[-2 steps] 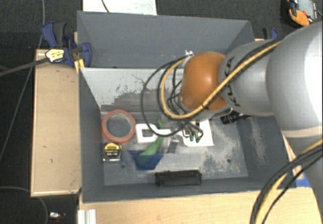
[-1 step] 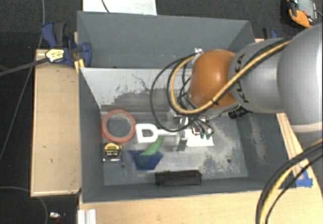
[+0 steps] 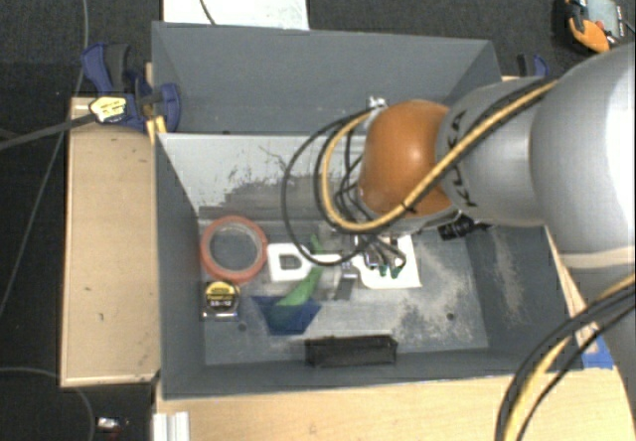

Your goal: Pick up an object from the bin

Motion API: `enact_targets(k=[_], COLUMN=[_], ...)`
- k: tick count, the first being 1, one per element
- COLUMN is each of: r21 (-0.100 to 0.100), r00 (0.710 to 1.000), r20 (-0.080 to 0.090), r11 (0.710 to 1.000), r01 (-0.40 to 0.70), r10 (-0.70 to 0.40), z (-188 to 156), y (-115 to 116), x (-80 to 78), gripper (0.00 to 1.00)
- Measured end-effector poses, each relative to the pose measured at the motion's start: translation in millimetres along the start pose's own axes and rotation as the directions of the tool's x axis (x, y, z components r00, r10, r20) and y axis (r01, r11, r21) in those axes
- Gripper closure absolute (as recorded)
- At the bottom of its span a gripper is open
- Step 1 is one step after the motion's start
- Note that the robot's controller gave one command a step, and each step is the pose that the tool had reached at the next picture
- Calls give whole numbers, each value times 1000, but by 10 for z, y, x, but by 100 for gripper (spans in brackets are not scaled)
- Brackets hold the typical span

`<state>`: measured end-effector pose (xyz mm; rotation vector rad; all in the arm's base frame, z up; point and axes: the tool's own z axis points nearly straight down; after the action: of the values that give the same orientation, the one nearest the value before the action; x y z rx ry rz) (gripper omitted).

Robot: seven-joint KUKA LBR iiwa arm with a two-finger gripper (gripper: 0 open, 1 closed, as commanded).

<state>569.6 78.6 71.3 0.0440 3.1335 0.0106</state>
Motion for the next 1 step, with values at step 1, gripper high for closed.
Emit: enact_targets(k=[1], r21=[4], r00=[1000], r20=[2], r11=[1000], r01=[29], r10=[-29], z=[-7], y=[-142], x=[-46], gripper=[100])
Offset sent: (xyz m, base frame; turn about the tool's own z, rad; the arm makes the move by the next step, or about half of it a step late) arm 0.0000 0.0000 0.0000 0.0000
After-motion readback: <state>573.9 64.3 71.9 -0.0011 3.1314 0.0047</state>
